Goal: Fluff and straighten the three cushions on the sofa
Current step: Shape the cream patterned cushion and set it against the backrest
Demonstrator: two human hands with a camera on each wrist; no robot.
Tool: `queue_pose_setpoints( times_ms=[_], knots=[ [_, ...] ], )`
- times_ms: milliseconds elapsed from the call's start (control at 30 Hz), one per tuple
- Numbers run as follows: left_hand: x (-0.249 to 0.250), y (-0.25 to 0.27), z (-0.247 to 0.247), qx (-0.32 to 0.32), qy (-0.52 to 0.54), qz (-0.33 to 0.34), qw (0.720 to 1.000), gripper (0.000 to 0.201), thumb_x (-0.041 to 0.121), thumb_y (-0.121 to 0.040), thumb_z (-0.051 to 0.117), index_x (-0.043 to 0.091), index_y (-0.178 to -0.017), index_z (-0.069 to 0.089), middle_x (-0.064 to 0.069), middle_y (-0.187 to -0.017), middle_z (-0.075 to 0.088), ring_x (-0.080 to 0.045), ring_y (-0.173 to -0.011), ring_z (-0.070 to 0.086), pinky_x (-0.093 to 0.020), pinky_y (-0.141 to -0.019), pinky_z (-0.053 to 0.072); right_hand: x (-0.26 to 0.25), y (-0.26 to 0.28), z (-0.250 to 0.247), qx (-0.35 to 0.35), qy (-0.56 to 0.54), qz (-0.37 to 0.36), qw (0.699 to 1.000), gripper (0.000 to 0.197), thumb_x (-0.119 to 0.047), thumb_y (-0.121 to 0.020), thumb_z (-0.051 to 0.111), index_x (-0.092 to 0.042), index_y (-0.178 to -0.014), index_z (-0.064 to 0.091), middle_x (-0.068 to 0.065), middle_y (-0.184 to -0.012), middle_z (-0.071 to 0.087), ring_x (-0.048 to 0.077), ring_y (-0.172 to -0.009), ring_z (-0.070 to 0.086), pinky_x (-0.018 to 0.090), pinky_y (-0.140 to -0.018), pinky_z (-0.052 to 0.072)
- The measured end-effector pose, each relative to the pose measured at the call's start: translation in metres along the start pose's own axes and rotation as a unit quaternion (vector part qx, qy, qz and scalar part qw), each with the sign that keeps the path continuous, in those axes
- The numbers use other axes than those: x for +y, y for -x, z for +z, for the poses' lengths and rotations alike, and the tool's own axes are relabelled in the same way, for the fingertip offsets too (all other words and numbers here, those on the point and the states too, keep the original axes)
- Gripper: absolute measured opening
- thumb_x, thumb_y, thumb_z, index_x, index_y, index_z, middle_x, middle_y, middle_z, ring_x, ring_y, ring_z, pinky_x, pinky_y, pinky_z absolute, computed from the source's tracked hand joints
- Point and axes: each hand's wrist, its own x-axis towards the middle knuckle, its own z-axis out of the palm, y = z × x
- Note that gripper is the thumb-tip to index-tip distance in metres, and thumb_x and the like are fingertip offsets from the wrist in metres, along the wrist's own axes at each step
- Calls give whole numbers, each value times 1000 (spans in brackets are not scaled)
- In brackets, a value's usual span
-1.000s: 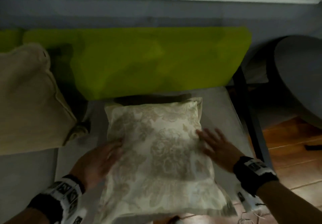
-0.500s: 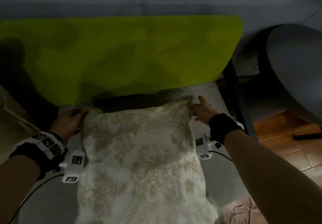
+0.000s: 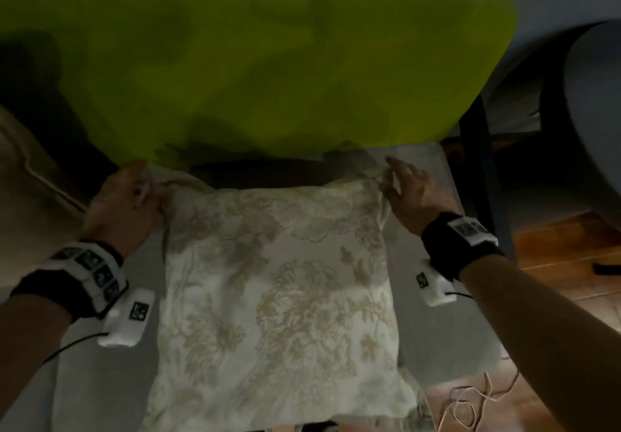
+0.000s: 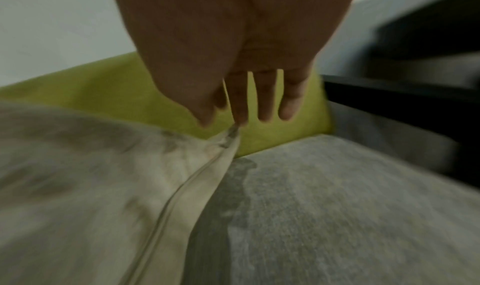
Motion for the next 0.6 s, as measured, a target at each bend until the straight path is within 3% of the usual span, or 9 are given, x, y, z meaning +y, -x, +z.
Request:
queue_pose_setpoints(
  times_ms=[100,167,200,300,367,433,500,567,600],
  knots=[
    [23,48,2,-34,8,170,985,62,56,-96,31,29,-152,32,-2,-155,38,-23,-143,33,-34,-118,25,-17,47,6,36,-6,-228,973,69,-67,-102,19,-30,-160,26,5,-167,28,29,-153,25,50,-120,27],
    [34,81,12,-117,17,259,959,57,58,-99,30,45,-154,21,20,-161,20,-1,-149,18,-21,-119,17,-14,68,21,-25,-18,-279,960,70,-69,-101,20,-35,-162,16,0,-170,16,23,-156,15,42,-123,18],
    [32,91,19,-148,-7,268,952,58,64,-98,26,49,-153,18,25,-161,14,3,-149,12,-20,-119,15,-7,72,32,-71,-37,-250,965,71,-73,-99,21,-41,-161,11,-6,-171,11,17,-157,11,40,-124,15],
    [29,93,29,-132,-16,130,983,72,75,-91,30,40,-154,24,12,-163,19,-9,-150,18,-28,-117,18,9,74,46,-174,-150,-29,973,77,-87,-89,22,-49,-155,26,-12,-165,29,17,-152,27,40,-123,22],
    [27,94,26,-90,56,-14,994,81,70,-88,45,21,-152,34,-7,-159,32,-24,-146,31,-32,-116,23,16,84,47,-154,-174,58,971,75,-79,-94,27,-34,-151,45,-2,-156,45,24,-143,41,34,-115,29],
    [12,99,23,-97,140,-133,976,113,90,-67,49,16,-152,33,-10,-154,40,-31,-136,44,-42,-112,35,16,106,51,-124,-246,100,956,92,-88,-84,34,-27,-151,46,2,-155,47,25,-140,45,34,-111,34],
    [-1,113,22,-146,184,-200,951,129,101,-48,43,24,-151,32,-6,-145,49,-31,-119,56,-49,-97,49,6,132,55,-131,-403,167,890,122,-102,-57,47,-33,-157,34,-2,-158,43,23,-138,48,40,-108,44],
    [-6,132,27,-200,219,-218,930,113,94,-60,47,25,-148,38,-7,-135,56,-27,-106,60,-44,-86,53,-7,146,64,-140,-504,216,824,139,-100,-46,60,-36,-161,17,-4,-160,39,25,-139,47,49,-110,43],
    [-6,141,31,-229,235,-214,920,103,90,-67,47,26,-147,40,-5,-134,57,-26,-106,60,-41,-85,53,-13,150,67,-147,-518,227,811,141,-96,-48,64,-34,-163,11,-3,-162,36,26,-142,44,48,-114,39]
  ],
)
